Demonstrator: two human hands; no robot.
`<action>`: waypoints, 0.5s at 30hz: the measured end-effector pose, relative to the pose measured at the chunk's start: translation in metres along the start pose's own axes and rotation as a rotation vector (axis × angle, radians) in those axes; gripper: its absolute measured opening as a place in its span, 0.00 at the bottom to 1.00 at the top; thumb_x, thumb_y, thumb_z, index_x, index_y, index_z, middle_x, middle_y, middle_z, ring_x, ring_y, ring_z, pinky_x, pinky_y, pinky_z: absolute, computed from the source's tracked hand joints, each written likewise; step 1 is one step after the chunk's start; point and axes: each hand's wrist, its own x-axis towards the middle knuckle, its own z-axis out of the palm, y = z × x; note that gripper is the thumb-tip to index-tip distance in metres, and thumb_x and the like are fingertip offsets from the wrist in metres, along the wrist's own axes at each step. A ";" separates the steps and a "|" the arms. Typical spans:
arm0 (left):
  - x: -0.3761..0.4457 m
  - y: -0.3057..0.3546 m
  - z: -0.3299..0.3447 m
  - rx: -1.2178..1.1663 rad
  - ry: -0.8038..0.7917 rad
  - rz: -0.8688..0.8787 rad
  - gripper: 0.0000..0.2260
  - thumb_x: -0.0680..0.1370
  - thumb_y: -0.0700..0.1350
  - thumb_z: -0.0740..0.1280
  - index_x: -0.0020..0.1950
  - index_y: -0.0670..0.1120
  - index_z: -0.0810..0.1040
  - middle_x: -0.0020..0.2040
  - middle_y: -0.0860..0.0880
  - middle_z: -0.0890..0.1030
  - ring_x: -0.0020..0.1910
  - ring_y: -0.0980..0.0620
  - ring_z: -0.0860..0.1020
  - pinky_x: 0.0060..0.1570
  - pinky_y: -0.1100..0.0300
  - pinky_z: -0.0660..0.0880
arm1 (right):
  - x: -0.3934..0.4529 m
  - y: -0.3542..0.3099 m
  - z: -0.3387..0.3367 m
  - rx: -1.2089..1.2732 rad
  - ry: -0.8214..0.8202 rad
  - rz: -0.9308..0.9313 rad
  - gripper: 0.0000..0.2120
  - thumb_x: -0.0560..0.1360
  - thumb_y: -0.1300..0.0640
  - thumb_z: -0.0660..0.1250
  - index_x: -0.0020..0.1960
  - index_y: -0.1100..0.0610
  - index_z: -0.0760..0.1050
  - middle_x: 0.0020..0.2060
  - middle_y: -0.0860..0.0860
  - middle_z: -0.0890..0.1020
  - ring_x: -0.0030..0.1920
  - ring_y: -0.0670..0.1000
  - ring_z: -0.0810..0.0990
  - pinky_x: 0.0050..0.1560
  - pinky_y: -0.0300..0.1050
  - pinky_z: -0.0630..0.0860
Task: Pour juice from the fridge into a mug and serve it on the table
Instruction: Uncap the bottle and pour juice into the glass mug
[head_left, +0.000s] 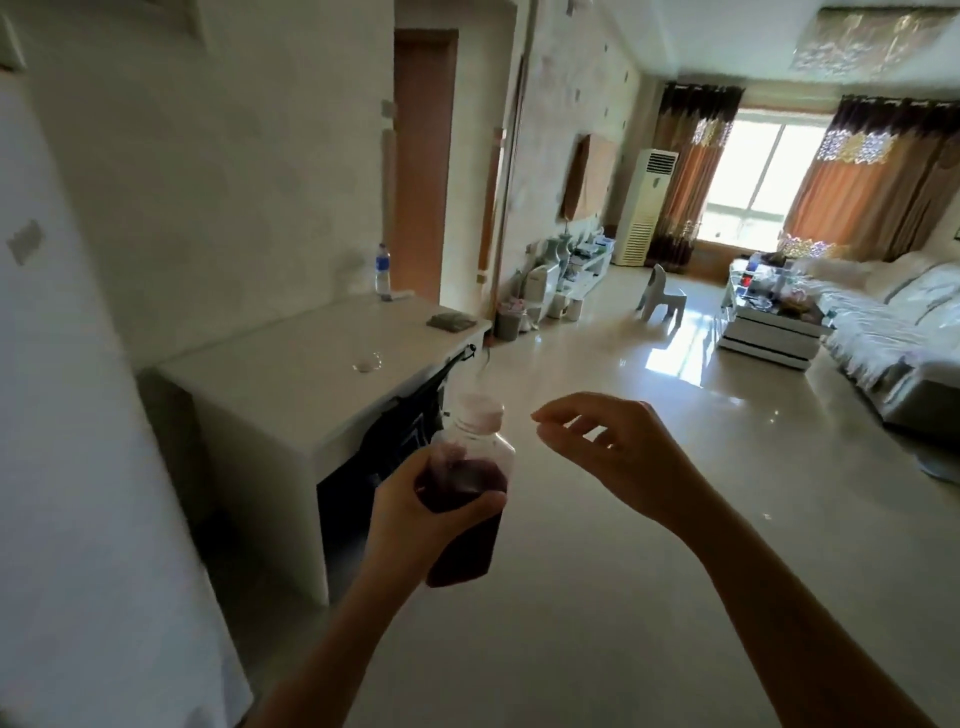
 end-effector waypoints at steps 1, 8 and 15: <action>0.018 -0.006 0.004 0.013 0.019 0.000 0.30 0.56 0.61 0.77 0.56 0.54 0.78 0.53 0.51 0.83 0.53 0.49 0.81 0.55 0.44 0.79 | 0.014 0.019 0.001 0.007 -0.018 0.012 0.06 0.74 0.51 0.67 0.49 0.48 0.80 0.43 0.40 0.82 0.43 0.41 0.80 0.36 0.31 0.76; 0.150 -0.032 0.036 0.093 0.095 0.002 0.22 0.60 0.51 0.81 0.50 0.59 0.78 0.52 0.50 0.83 0.51 0.48 0.82 0.51 0.49 0.81 | 0.114 0.131 0.005 -0.036 -0.201 0.030 0.07 0.74 0.46 0.64 0.48 0.45 0.80 0.38 0.35 0.81 0.42 0.39 0.80 0.37 0.29 0.72; 0.259 -0.074 0.054 0.151 0.235 -0.049 0.27 0.58 0.53 0.81 0.54 0.52 0.79 0.50 0.54 0.82 0.49 0.57 0.82 0.50 0.55 0.82 | 0.230 0.243 0.013 -0.013 -0.345 -0.007 0.07 0.75 0.47 0.64 0.47 0.45 0.80 0.38 0.39 0.82 0.40 0.39 0.80 0.38 0.31 0.72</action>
